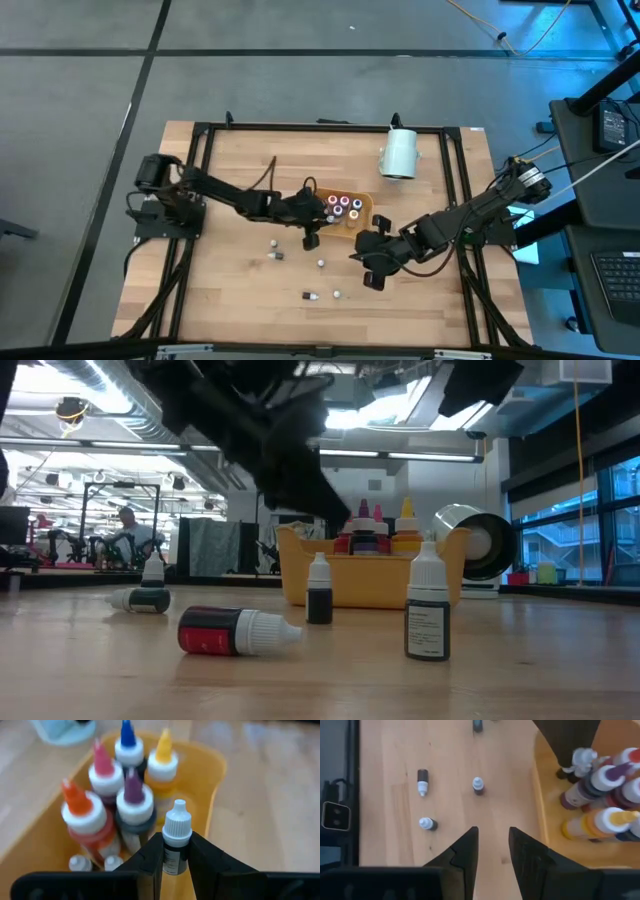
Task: Pick & Place food coloring
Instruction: Put the small dark green food coloring bottle into the yellow bin, then put the small brown food coloring bottle into the yellow bin
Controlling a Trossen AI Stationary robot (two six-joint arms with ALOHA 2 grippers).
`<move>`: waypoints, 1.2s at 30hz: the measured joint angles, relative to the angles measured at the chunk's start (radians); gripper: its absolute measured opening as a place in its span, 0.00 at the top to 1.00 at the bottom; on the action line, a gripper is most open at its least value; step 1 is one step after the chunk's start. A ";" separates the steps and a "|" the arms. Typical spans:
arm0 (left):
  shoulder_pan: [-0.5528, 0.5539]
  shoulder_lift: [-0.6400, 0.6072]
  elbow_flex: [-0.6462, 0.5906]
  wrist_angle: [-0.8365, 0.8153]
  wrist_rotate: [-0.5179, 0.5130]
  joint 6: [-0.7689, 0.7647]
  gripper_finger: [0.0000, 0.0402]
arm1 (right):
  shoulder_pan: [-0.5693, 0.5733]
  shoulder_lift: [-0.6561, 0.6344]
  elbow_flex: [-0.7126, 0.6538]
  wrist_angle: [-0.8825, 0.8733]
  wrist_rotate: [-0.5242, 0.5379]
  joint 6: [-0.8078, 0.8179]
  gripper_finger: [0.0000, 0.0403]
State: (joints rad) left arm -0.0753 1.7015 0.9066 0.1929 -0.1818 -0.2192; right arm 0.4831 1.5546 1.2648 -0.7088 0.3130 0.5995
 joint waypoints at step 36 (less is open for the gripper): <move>0.034 0.048 0.011 -0.067 0.086 -0.006 0.75 | 0.065 0.153 -0.164 0.610 -0.130 -0.182 0.78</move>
State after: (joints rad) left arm -0.0418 1.7493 0.9175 0.1257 -0.0954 -0.2253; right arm 0.5485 1.7079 1.1009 -0.0988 0.1829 0.4174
